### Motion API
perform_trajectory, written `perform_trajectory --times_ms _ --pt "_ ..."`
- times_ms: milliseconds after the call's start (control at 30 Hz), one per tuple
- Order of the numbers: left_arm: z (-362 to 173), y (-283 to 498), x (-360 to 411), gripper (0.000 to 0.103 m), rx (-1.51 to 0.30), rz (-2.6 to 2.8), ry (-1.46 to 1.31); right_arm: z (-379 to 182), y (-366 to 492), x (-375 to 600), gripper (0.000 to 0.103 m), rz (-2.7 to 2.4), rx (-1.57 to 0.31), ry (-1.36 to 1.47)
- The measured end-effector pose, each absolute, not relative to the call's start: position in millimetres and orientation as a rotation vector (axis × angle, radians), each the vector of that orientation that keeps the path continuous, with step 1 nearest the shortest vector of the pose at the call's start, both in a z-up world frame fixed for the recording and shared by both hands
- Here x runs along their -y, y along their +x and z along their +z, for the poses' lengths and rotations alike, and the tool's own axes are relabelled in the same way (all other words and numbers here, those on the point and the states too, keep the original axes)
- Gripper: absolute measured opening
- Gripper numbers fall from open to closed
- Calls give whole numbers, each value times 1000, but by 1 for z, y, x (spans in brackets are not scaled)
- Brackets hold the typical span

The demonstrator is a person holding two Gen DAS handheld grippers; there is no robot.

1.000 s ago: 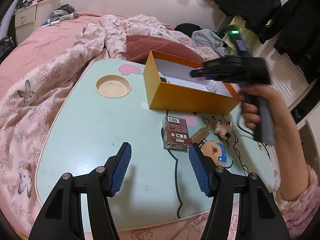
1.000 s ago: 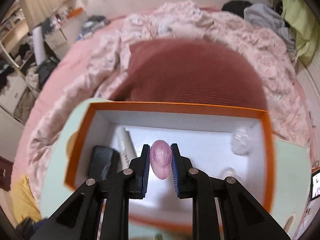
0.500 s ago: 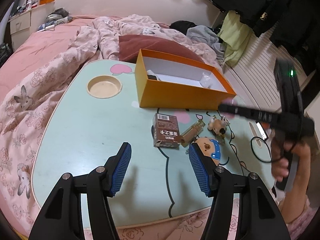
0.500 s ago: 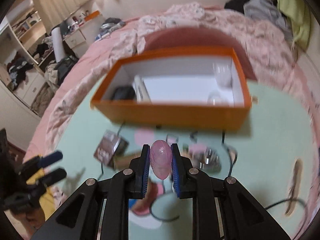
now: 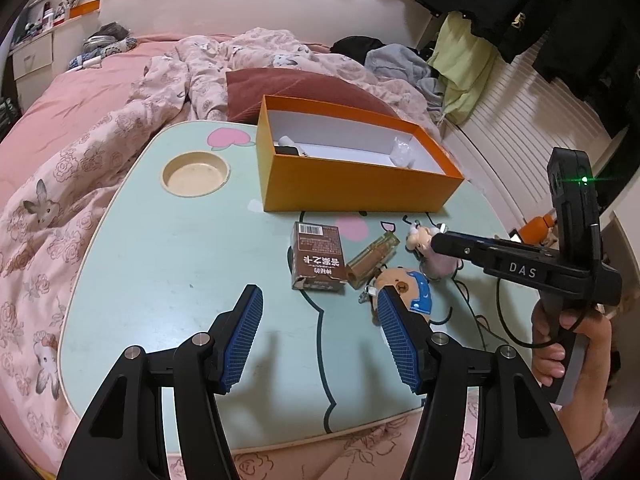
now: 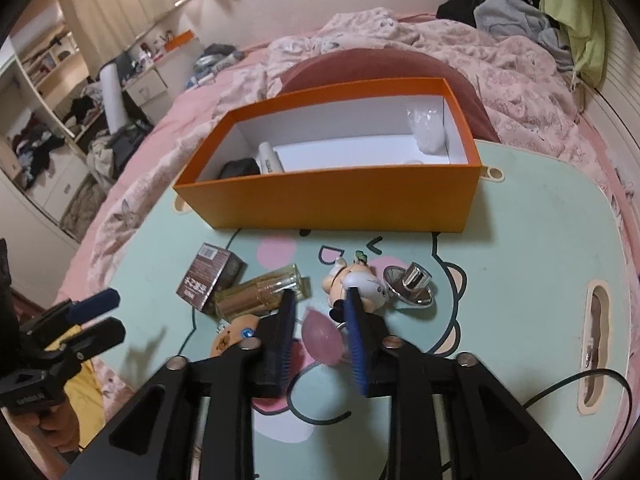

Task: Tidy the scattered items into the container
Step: 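Lower the pink heart onto the table beside the bear and release, then grasp the white RED EARTH tube in the box with the left gripper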

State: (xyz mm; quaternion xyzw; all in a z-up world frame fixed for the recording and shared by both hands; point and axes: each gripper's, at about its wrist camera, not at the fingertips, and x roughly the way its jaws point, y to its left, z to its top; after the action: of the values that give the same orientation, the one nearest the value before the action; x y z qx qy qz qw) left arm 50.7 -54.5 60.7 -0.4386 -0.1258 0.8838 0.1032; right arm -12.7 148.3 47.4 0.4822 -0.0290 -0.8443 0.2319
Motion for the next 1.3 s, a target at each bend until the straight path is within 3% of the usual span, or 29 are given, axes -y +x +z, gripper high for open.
perform_trajectory --times_ms 67,233,667,833,1000,1067,1200,1300 --pt "61 51 55 61 369 2609 -1296 52 -13 -156 49 -2339 155 1302" --pt "61 50 54 61 372 2609 -1295 66 -11 -178 49 -2396 258 1243" --pt "65 44 47 61 369 2608 -1305 53 30 -171 49 -2478 134 1209" --pt "75 21 45 61 449 2603 -1353 43 49 -164 49 -2540 148 1148" --pt "101 -24 33 60 405 2576 -1334 48 56 -169 49 -2562 186 1089" --pt "106 -50 30 54 390 2574 -1377 48 57 -172 49 -2568 198 1081" --pt "90 -112 16 31 392 2470 -1604 43 56 -173 49 -2541 228 1109" --pt "70 -139 8 28 380 2435 -1739 39 56 -174 49 -2531 248 1120"
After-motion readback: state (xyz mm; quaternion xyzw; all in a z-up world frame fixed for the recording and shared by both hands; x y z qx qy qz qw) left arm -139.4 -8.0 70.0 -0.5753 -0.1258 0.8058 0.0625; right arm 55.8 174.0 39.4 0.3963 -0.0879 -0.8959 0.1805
